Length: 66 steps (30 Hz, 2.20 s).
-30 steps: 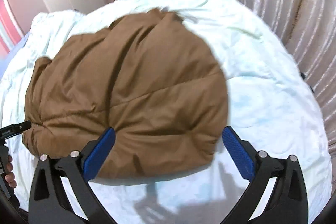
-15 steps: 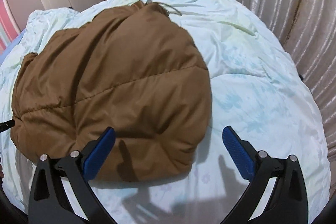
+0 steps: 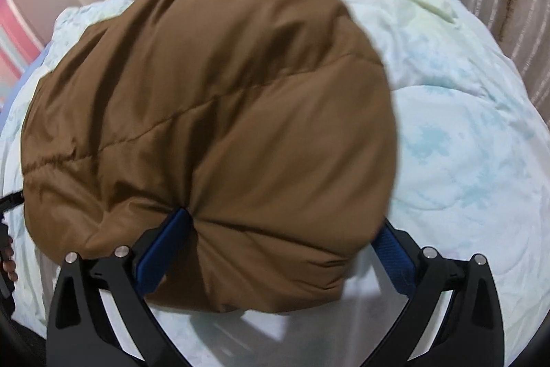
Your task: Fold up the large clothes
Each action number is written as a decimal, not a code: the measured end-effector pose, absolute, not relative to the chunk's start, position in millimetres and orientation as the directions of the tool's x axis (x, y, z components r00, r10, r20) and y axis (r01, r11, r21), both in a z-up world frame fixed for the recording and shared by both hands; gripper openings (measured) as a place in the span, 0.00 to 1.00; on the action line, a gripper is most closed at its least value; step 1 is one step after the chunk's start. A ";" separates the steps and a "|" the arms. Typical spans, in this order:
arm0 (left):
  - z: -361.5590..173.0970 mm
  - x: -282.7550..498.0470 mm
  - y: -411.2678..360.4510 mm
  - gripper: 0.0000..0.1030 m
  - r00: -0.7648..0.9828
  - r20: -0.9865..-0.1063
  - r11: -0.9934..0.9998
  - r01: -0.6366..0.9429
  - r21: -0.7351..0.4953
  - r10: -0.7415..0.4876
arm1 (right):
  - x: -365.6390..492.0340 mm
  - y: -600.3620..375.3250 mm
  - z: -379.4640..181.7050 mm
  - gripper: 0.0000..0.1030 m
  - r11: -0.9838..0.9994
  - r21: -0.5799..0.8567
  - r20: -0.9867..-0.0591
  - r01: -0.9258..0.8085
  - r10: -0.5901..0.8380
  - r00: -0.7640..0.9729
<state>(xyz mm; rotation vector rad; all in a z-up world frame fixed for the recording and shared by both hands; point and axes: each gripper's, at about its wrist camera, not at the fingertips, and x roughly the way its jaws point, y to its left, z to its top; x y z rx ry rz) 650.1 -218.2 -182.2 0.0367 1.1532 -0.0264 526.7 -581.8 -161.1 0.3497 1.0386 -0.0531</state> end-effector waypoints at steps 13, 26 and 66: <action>-189.6 670.4 -217.5 0.97 0.347 -0.936 0.997 0.072 -0.029 -0.052 | 527.4 -542.0 -150.4 0.43 0.974 0.183 -0.851 0.133 0.089 0.517; -196.5 661.8 -169.1 0.97 0.299 -0.944 0.990 0.076 -0.119 -0.136 | 528.8 -550.0 -150.6 0.46 0.974 0.182 -0.854 0.135 0.089 0.513; -189.7 624.1 -275.4 0.45 0.355 -0.923 0.951 0.306 -0.031 -0.145 | 549.6 -551.5 -152.7 0.54 0.969 0.179 -0.867 0.167 0.075 0.493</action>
